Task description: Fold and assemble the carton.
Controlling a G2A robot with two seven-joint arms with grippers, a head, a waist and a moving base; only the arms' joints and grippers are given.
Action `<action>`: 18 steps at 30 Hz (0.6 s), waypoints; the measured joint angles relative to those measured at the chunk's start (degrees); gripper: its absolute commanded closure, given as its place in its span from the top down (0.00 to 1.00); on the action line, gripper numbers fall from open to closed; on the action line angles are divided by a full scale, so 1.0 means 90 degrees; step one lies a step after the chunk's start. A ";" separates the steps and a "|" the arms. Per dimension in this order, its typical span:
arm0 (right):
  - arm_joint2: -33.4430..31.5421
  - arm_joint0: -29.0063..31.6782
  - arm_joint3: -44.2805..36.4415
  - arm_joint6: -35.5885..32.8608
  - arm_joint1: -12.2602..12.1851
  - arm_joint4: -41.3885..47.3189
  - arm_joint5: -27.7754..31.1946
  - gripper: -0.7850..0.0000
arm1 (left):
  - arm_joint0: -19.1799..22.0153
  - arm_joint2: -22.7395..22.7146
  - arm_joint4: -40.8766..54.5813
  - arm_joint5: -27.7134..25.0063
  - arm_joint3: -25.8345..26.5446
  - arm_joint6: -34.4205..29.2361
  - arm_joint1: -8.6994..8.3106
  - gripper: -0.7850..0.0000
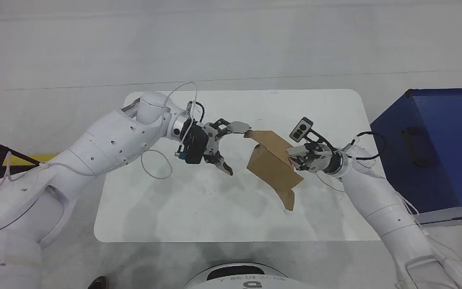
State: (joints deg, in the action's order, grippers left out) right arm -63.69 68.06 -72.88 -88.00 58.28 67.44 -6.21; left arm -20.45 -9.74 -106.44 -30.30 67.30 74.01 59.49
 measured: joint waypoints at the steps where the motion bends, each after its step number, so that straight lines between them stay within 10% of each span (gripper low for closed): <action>1: 0.0003 -0.0001 0.0002 0.0000 -0.0006 0.0010 0.0009 0.00 | -0.0006 0.0000 -0.0020 -0.0038 -0.0029 -0.0038 0.0039 1.00; 18: 0.0163 -0.0112 0.0011 0.0000 -0.0071 0.0224 0.0001 0.00 | -0.0250 0.0000 -0.0975 -0.0329 -0.0240 -0.0329 0.0515 1.00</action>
State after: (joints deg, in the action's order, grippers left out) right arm -62.22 67.06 -72.78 -88.00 57.65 69.46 -6.20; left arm -22.70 -9.74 -115.21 -33.26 65.13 71.05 64.12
